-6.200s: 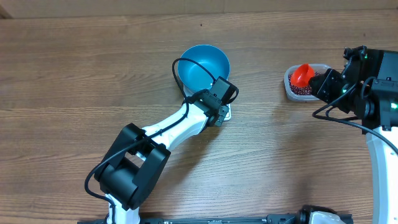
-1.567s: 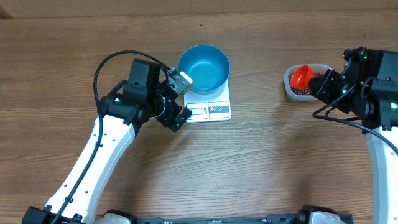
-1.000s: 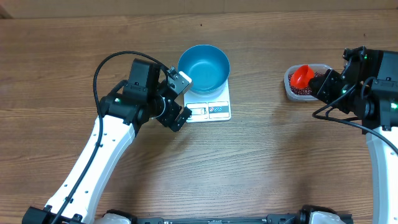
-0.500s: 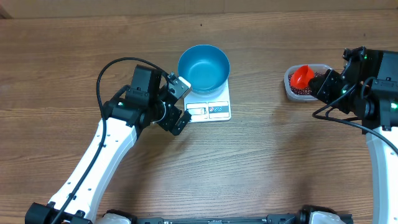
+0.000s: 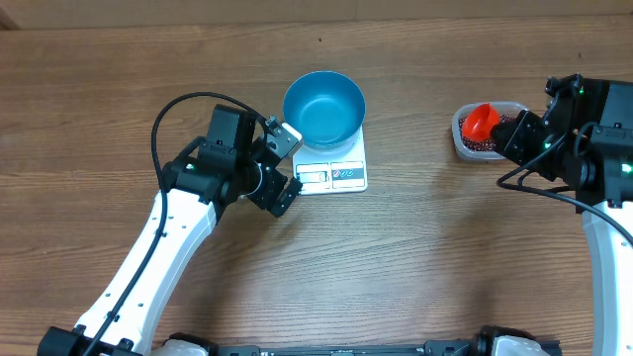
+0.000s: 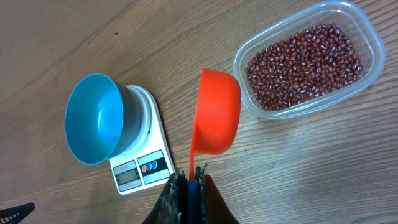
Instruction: Scoop item into bowl and weigh 150g on scale
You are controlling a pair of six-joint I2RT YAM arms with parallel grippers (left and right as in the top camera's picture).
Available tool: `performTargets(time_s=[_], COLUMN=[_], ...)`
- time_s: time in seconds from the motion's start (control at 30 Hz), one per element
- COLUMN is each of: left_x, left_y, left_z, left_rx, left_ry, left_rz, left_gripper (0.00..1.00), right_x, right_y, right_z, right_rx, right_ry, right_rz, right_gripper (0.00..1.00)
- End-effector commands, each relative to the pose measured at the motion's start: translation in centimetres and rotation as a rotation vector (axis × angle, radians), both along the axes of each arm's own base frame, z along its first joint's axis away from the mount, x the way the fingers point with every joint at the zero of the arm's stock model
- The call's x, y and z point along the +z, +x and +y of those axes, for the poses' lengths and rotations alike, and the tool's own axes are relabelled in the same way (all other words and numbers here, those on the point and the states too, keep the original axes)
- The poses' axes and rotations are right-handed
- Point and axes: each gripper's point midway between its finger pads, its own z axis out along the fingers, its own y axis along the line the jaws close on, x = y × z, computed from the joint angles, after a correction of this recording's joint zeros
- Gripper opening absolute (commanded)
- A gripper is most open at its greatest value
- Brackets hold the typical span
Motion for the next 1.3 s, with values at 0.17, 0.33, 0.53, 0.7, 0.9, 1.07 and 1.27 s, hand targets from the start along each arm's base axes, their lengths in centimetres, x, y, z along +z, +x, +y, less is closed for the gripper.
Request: performTargets(time_s=[0.17,0.33,0.53,0.7,0.9,1.07,1.27], left_x=[0.7,0.7,0.7,0.7,0.7,0.7,0.7], left_y=[0.2,0.2,0.2,0.2,0.2,0.2,0.2], left_z=[0.2,0.2,0.2,0.2,0.2,0.2,0.2], left_rx=[0.017,0.017,0.017,0.016,0.016,0.017,0.017], left_ry=[-0.008,-0.008,-0.008,-0.007,-0.007,-0.008,-0.008], left_rz=[-0.028,-0.028,-0.028,-0.028,-0.028,-0.028,-0.028], left_gripper=[1.00,1.00,1.00,1.00,1.00,1.00,1.00], right_x=[1.3,1.3,0.9,0.7,1.2,1.7,3.7], right_y=[0.2,0.2,-0.4,-0.6,0.0,0.7,1.4], right_z=[-0.2,-0.2,0.0,0.1,0.0,-0.4,-1.1], right_rx=[0.000,0.000,0.003,0.006,0.004,-0.005,-0.025], right_ry=[-0.011,-0.011,-0.002,0.004,-0.004,-0.023,-0.058], right_rz=[-0.035,-0.035,-0.005,0.005,-0.025,-0.064,-0.098], right_gripper=[0.04,0.04,0.04,0.04,0.04,0.04,0.04])
